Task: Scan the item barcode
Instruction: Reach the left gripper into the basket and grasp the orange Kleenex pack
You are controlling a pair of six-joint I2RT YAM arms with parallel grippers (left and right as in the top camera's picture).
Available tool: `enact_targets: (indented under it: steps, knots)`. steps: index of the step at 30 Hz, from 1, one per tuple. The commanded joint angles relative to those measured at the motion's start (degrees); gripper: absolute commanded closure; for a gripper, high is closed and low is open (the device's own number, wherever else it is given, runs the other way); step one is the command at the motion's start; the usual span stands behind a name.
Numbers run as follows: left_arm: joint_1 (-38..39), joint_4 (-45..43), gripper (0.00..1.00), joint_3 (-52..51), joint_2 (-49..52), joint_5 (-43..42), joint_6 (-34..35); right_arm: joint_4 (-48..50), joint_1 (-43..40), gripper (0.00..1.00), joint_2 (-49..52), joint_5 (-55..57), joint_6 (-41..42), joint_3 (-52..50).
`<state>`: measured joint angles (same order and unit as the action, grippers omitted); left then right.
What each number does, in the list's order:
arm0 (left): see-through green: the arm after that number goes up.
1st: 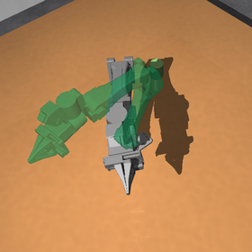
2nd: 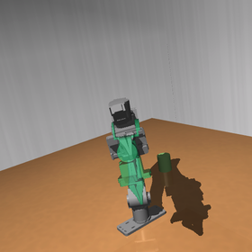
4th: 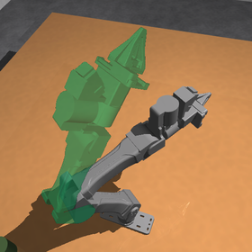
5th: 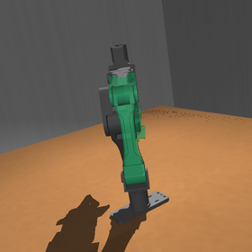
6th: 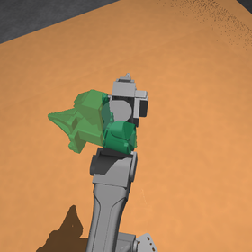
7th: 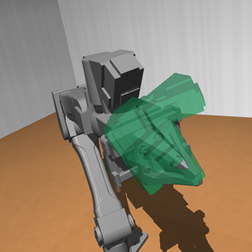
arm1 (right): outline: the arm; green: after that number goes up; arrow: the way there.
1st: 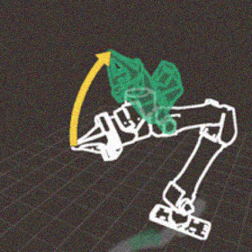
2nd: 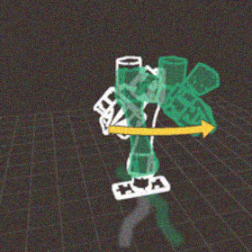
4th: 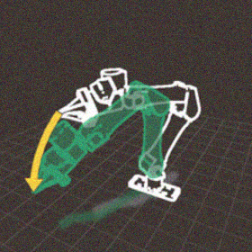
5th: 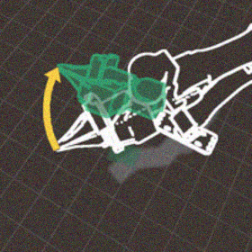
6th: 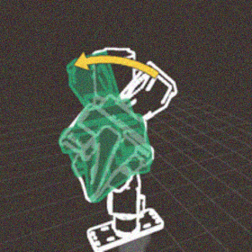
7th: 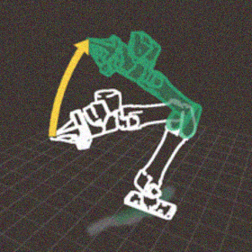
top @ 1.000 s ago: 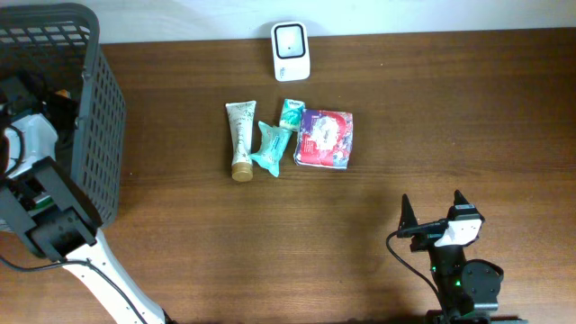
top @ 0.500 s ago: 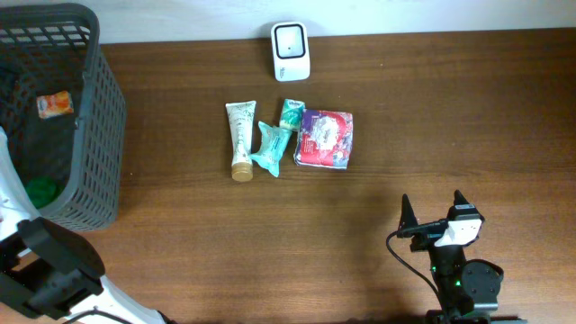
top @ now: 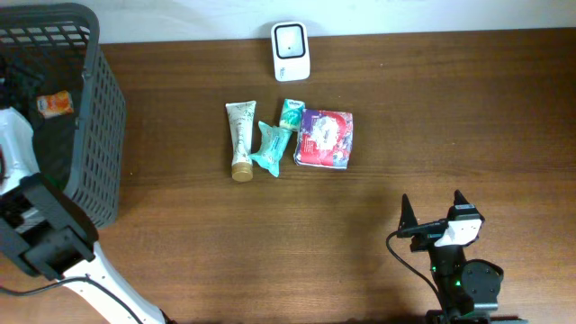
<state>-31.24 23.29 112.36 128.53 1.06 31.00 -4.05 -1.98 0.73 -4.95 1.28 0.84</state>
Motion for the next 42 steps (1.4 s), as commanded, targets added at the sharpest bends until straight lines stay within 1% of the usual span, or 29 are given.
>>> enact_targets:
  steps: [1,5,6,9,13,14,15,22,24,25,26,28,29,30,31,33,38,40,41,42]
  knots:
    - [1.84,-0.72,0.18,0.20,3.58,0.11,-1.09,-0.04,0.48,0.01,-0.37,0.28,0.09,-0.52]
    - [2.21,-0.50,0.22,0.20,6.29,1.16,-1.07,-0.04,0.48,0.01,-0.37,0.28,0.09,-0.52]
    - [2.21,-0.02,0.24,0.20,6.54,2.58,-0.83,-0.04,0.48,0.01,-0.37,0.28,0.09,-0.52]
    - [2.23,1.20,0.23,0.20,6.91,7.39,-0.68,-0.04,0.48,0.01,-0.37,0.28,0.09,-0.52]
    - [2.23,0.92,0.23,0.20,7.48,7.34,-0.55,-0.04,0.48,0.01,-0.37,0.28,0.09,-0.52]
    - [2.27,0.87,0.23,0.20,8.66,7.28,1.81,-0.04,0.48,0.01,-0.37,0.28,0.09,-0.52]
    - [2.27,0.63,0.23,0.20,9.73,6.75,2.43,-0.04,0.48,0.01,-0.37,0.28,0.09,-0.52]
    - [2.27,-2.86,0.23,0.20,12.83,5.79,2.40,-0.04,0.48,0.01,-0.37,0.28,0.09,-0.52]
    - [2.27,-3.52,0.30,0.20,13.03,5.84,2.40,-0.04,0.48,0.01,-0.37,0.28,0.09,-0.52]
    - [2.27,-3.78,0.41,0.20,13.11,5.84,2.38,-0.04,0.48,0.01,-0.37,0.28,0.09,-0.52]
    - [2.27,-3.93,0.46,0.20,13.11,5.84,2.38,-0.04,0.48,0.01,-0.37,0.28,0.11,-0.52]
    - [2.27,-4.00,0.69,0.20,13.11,5.81,2.38,-0.04,0.46,0.01,-0.37,0.28,0.09,-0.52]
    - [2.27,-3.91,0.75,0.20,13.11,5.81,2.36,-0.04,0.48,0.01,-0.37,0.28,0.09,-0.52]
    - [2.27,-3.61,0.91,0.20,13.11,5.81,2.36,-0.04,0.48,0.01,-0.37,0.28,0.09,-0.52]
    - [2.27,-3.37,1.00,0.20,13.11,5.53,2.36,-0.04,0.46,0.01,-0.37,0.28,0.09,-0.52]
    - [2.21,-2.21,1.00,0.22,12.63,2.73,2.36,-0.04,0.48,0.01,-0.37,0.28,0.09,-0.52]
    - [1.95,5.66,1.00,0.22,4.79,3.43,2.36,-0.04,0.48,0.01,-0.37,0.28,0.09,-0.52]
    - [1.88,9.16,1.00,0.22,0.20,3.41,2.36,-0.04,0.48,0.01,-0.37,0.28,0.09,-0.52]
    - [1.84,12.68,1.00,0.22,-4.79,3.39,2.36,-0.04,0.48,0.01,-0.37,0.28,0.09,-0.52]
    - [1.84,13.84,1.00,0.22,-7.30,3.26,2.38,-0.04,0.48,0.01,-0.37,0.28,0.09,-0.52]
